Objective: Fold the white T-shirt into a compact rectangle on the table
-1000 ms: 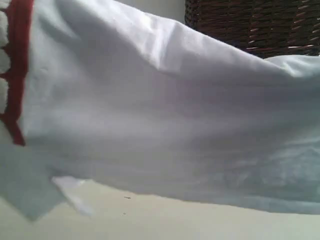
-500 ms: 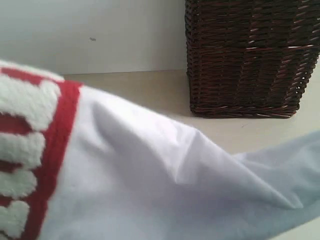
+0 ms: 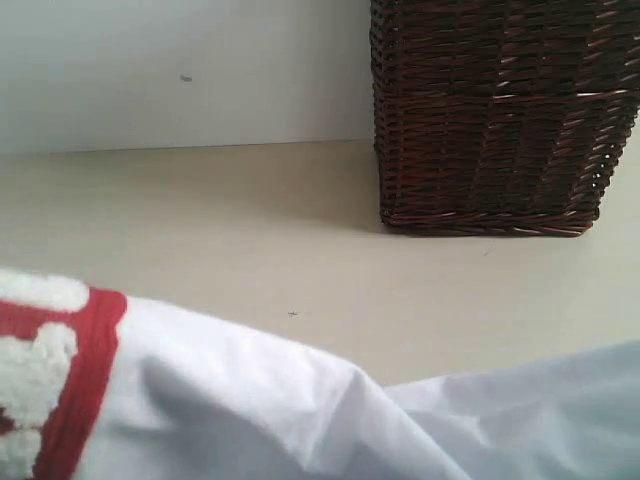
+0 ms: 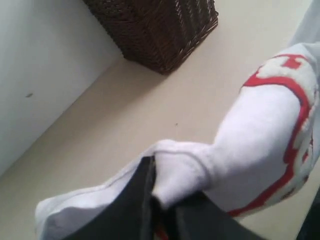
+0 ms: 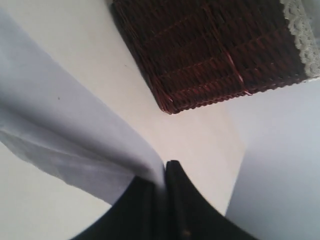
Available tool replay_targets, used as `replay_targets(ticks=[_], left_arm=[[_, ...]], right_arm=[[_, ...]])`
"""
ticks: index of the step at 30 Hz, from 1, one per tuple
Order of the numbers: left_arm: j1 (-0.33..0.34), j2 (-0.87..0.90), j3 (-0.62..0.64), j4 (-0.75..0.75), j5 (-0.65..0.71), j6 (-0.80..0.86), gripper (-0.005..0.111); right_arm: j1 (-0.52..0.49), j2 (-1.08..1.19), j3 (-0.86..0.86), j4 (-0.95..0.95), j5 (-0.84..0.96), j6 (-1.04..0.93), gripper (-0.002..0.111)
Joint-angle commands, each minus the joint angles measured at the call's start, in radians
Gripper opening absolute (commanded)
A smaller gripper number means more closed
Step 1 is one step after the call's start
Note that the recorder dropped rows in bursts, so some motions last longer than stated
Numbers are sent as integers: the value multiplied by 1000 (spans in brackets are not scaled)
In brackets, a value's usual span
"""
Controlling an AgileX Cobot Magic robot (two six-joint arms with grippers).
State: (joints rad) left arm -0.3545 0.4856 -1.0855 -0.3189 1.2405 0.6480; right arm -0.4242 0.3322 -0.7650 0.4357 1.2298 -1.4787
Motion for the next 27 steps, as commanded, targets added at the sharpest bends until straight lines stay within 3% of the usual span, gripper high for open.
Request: replay_targets(ticks=[1, 5, 10, 17, 27], left_arm=[[6, -2, 116, -61, -19, -60, 0], [24, 34, 260, -104, -41, -60, 0], [24, 167, 373, -81, -322, -6, 0], [24, 453, 385, -62, -544, 112, 0], [24, 728, 385, -64, -807, 215, 0]], right_arm=[[-6, -5, 101, 51, -9, -20, 0], [-6, -5, 192, 51, -9, -146, 0], [-6, -4, 292, 52, -29, -282, 0], [-6, 96, 349, 90, -363, -314, 0], [-6, 482, 349, 354, -538, -512, 0]])
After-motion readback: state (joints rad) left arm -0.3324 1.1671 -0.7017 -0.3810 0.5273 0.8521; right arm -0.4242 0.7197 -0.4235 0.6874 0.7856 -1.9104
